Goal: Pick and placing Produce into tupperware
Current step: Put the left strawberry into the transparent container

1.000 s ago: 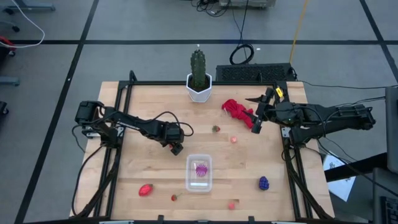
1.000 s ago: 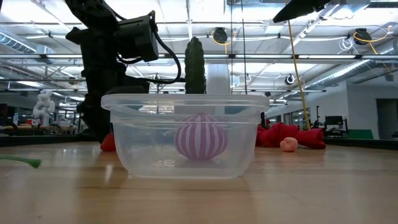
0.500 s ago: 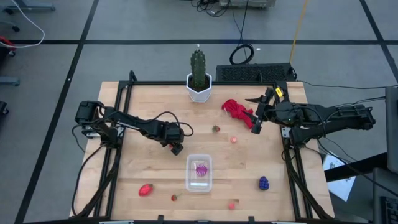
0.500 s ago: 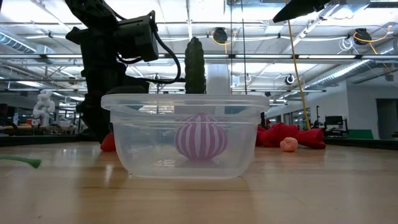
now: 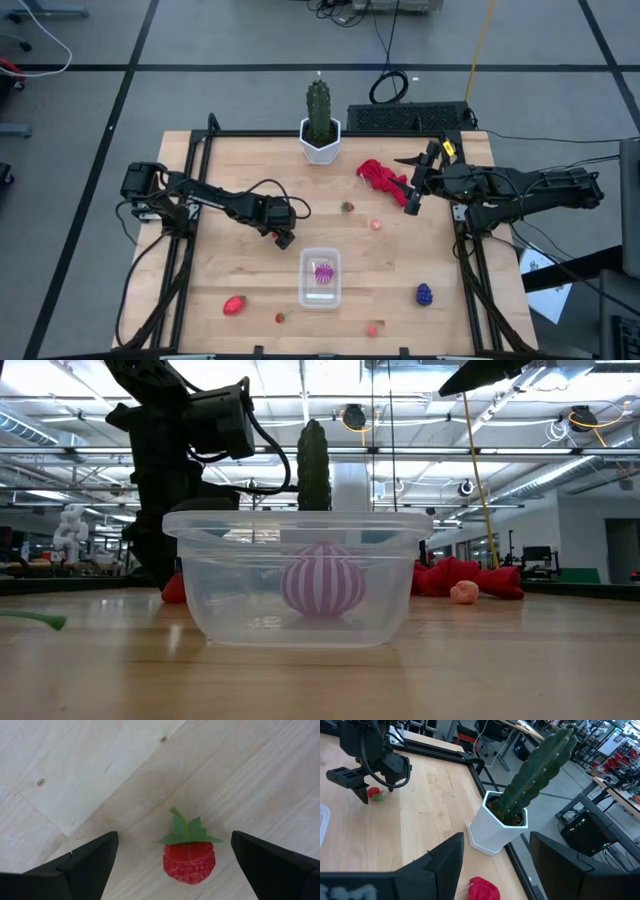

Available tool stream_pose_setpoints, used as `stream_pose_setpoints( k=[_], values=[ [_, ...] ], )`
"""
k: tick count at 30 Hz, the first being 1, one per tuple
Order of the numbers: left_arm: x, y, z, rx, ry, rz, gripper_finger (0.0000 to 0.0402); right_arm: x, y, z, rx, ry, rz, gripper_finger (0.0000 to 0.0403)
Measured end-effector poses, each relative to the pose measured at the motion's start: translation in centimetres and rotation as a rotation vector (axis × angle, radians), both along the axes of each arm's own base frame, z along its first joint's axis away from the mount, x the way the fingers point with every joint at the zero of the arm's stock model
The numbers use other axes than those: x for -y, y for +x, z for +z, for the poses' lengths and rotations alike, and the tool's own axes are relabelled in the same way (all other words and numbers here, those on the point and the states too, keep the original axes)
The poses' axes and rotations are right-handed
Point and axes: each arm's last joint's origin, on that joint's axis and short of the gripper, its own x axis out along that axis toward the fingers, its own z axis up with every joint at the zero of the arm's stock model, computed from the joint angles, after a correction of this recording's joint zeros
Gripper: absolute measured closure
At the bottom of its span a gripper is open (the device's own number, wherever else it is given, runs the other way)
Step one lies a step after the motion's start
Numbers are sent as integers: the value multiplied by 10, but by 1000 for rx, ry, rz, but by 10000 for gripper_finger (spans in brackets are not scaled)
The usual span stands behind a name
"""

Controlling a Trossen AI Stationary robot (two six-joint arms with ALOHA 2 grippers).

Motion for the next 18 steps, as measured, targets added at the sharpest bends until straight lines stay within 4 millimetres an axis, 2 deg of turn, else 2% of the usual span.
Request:
stream_pose_setpoints(
  k=[3,11,18],
  values=[
    [0,0,0,0,0,-1,20,0,0,0,0,0,0,183],
    [0,0,0,1,0,0,109,0,0,0,0,0,0,183],
    [0,0,0,1,-7,-1,151,0,0,0,0,0,0,183]
  ],
)
